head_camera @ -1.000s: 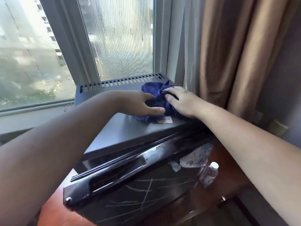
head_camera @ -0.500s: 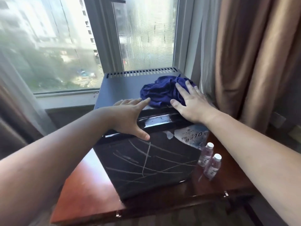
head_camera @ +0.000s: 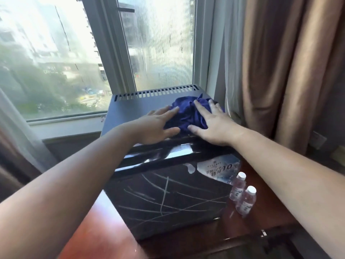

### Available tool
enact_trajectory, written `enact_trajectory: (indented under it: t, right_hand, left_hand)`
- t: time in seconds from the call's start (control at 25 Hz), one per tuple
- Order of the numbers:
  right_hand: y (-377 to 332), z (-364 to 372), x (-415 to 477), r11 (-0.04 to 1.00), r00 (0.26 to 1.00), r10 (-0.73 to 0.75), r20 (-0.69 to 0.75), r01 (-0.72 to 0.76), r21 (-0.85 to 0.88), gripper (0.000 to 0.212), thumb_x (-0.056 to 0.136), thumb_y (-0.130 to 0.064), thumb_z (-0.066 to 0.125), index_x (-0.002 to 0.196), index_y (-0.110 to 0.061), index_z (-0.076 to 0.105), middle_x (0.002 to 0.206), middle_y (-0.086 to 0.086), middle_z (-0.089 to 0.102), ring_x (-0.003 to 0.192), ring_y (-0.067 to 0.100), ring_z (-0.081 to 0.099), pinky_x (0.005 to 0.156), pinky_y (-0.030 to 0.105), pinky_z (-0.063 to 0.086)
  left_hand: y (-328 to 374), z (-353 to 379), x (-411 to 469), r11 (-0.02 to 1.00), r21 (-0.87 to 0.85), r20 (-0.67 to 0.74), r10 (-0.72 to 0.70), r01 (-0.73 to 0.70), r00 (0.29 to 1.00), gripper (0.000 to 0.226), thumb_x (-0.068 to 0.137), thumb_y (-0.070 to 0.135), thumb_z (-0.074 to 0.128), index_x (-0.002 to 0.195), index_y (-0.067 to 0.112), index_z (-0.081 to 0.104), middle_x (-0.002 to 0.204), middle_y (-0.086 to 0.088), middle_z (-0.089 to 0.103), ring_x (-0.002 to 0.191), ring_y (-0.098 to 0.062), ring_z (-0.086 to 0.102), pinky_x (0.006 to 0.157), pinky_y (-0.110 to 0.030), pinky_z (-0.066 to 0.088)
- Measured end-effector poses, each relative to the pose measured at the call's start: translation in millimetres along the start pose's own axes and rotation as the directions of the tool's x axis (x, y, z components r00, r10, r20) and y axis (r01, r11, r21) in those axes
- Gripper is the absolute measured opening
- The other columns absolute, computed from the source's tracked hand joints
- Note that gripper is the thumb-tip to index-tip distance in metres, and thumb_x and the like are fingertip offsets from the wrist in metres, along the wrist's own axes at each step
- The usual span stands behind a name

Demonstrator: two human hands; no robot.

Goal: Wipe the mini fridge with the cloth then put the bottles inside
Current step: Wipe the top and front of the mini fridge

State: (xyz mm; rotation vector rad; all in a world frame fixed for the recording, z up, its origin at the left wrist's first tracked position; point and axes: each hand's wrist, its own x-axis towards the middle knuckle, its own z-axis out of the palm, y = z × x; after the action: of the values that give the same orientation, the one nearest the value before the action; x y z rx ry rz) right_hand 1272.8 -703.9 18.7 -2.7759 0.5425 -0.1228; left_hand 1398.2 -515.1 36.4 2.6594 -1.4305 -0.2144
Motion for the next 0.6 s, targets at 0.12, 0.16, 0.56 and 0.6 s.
enact_trajectory:
  t: [0.12, 0.16, 0.56, 0.6]
  right_hand:
    - [-10.3, 5.4, 35.6, 0.999, 0.998, 0.036, 0.043, -0.035, -0.031, 0.087, 0.097, -0.065, 0.046, 0.162, -0.042, -0.007, 0.172, 0.013, -0.017, 0.16, 0.032, -0.01, 0.129, 0.046, 0.001]
    - [-12.9, 4.3, 50.5, 0.998, 0.997, 0.053, 0.053, -0.052, -0.026, 0.086, 0.097, -0.064, 0.047, 0.162, -0.042, -0.005, 0.172, 0.012, -0.016, 0.16, 0.032, -0.008, 0.129, 0.045, 0.002]
    - [-82.8, 9.8, 188.8, 0.995, 0.99, 0.097, 0.101, -0.096, -0.017, 0.076, 0.096, -0.054, 0.054, 0.161, -0.041, 0.017, 0.173, 0.012, 0.004, 0.159, 0.035, 0.01, 0.129, 0.047, 0.014]
    - [-98.3, 14.5, 195.3, 0.998, 0.993, 0.064, 0.101, -0.064, -0.003, 0.074, 0.096, -0.051, 0.054, 0.161, -0.041, 0.019, 0.172, 0.013, 0.008, 0.158, 0.035, 0.012, 0.129, 0.046, 0.014]
  left_hand:
    - [-16.9, -0.6, 40.5, 0.995, 0.094, 0.081, 0.014, -0.022, 0.997, 0.073, 0.101, 0.063, 0.03, 0.162, 0.036, -0.002, 0.172, 0.001, 0.002, 0.158, -0.023, 0.002, 0.128, -0.044, 0.007]
    - [-26.6, -3.7, 54.4, 0.994, 0.104, 0.081, 0.014, -0.023, 0.997, 0.072, 0.103, 0.061, 0.03, 0.162, 0.033, 0.0, 0.172, -0.001, 0.005, 0.158, -0.023, 0.004, 0.128, -0.042, 0.008]
    - [-139.8, -33.8, 136.6, 1.0, -0.001, 0.0, 0.032, -0.032, 1.0, 0.052, 0.107, 0.037, 0.042, 0.155, 0.018, 0.036, 0.162, -0.007, 0.037, 0.146, -0.026, 0.038, 0.118, -0.035, 0.031]
    - [-156.6, -33.9, 132.9, 1.0, -0.017, -0.015, 0.026, -0.026, 1.0, 0.048, 0.106, 0.036, 0.044, 0.151, 0.018, 0.042, 0.158, -0.006, 0.043, 0.142, -0.027, 0.043, 0.116, -0.036, 0.034]
